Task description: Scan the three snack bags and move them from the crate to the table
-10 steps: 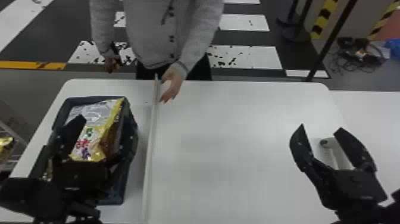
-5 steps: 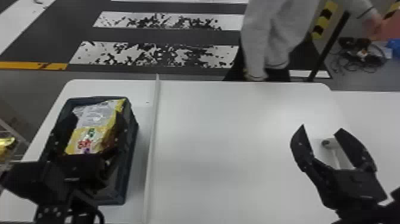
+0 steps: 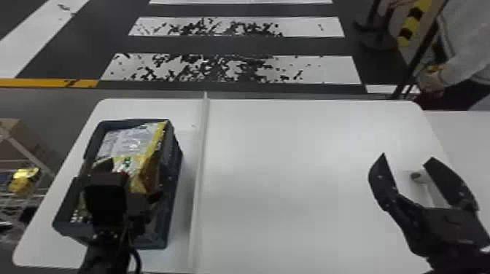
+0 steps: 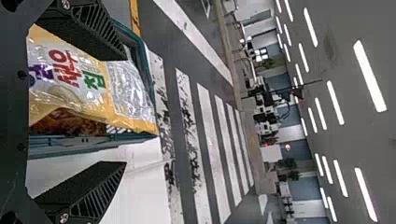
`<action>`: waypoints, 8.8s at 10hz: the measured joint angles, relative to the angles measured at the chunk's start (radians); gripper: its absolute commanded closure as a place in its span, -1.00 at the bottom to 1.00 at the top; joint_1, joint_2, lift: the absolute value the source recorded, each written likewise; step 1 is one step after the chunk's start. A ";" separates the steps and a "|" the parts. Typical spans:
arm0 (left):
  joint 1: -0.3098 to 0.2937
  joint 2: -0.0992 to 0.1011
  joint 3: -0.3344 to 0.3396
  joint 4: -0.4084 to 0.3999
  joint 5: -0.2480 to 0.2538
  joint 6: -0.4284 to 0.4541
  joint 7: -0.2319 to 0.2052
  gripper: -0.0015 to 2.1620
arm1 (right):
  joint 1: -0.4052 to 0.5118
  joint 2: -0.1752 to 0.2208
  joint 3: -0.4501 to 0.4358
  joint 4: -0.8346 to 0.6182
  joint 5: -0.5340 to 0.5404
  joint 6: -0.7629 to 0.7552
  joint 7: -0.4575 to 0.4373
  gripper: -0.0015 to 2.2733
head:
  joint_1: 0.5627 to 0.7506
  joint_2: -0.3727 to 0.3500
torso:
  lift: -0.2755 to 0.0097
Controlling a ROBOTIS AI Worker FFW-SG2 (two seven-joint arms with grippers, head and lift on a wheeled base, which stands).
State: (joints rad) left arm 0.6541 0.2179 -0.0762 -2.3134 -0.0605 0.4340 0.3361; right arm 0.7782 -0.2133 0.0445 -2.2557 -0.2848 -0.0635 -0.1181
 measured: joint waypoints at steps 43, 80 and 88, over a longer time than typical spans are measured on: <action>-0.057 -0.019 -0.292 0.317 0.630 -0.479 -0.652 0.98 | -0.027 -0.009 0.009 0.020 -0.048 0.001 0.000 -0.89 | 0.41 -0.88 | 0.50; 0.111 -0.052 0.189 0.057 0.360 -0.335 -0.370 -0.98 | -0.144 -0.134 0.512 0.351 0.656 0.146 -0.064 -0.89 | 0.41 1.00 | 0.50; 0.091 -0.041 0.181 0.063 0.386 -0.280 -0.419 -0.98 | -0.285 -0.112 0.644 0.411 0.785 0.580 -0.256 0.04 | 0.41 0.85 | 0.50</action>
State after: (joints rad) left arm 0.7455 0.1774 0.1046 -2.2508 0.3252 0.1538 -0.0828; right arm 0.4933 -0.3250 0.6884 -1.8447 0.5000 0.5167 -0.3737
